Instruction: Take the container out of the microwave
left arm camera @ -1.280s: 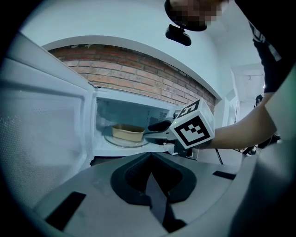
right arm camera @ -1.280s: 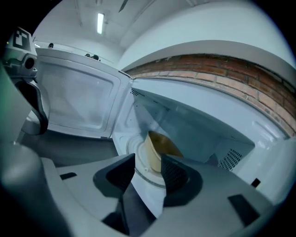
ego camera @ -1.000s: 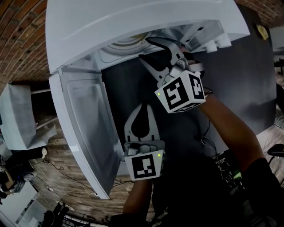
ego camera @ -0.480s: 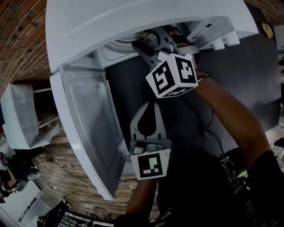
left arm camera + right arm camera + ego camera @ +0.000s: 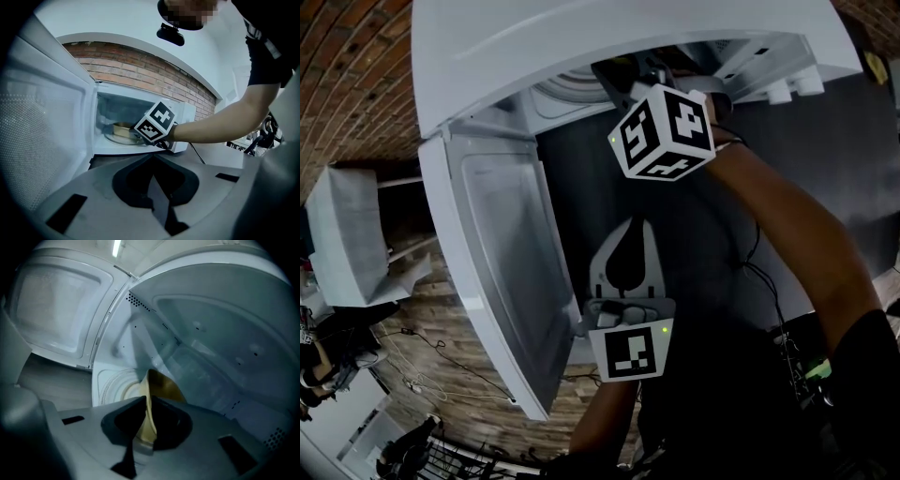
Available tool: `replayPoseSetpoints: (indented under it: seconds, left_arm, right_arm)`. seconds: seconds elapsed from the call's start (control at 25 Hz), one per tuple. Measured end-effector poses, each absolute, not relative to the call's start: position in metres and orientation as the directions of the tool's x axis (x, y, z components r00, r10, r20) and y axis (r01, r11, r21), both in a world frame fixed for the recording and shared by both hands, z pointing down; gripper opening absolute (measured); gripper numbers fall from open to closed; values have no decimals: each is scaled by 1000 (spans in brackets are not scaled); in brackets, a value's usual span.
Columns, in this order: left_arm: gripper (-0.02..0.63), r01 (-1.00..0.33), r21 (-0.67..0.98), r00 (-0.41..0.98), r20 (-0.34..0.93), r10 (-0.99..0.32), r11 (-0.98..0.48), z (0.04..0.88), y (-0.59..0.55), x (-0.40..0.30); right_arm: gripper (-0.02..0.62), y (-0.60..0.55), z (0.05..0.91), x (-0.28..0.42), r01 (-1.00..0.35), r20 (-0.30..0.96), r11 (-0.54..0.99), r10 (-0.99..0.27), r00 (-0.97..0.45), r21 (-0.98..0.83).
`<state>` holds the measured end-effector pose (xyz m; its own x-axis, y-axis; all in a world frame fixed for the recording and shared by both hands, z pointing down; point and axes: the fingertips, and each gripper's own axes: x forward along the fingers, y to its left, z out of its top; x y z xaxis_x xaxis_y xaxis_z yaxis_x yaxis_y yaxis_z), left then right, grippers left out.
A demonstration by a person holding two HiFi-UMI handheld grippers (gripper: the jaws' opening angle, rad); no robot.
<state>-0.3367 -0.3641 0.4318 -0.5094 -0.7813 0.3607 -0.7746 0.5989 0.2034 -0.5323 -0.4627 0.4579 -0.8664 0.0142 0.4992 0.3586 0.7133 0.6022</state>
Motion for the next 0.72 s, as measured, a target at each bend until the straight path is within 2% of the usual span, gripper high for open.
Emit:
replayPoseSetpoints:
  seconds: [0.72]
  left_arm:
    - [8, -796, 183, -501, 337, -797, 577, 418, -366, -328]
  right_arm:
    - [84, -435, 439, -488, 393, 478, 700, 83, -874, 596]
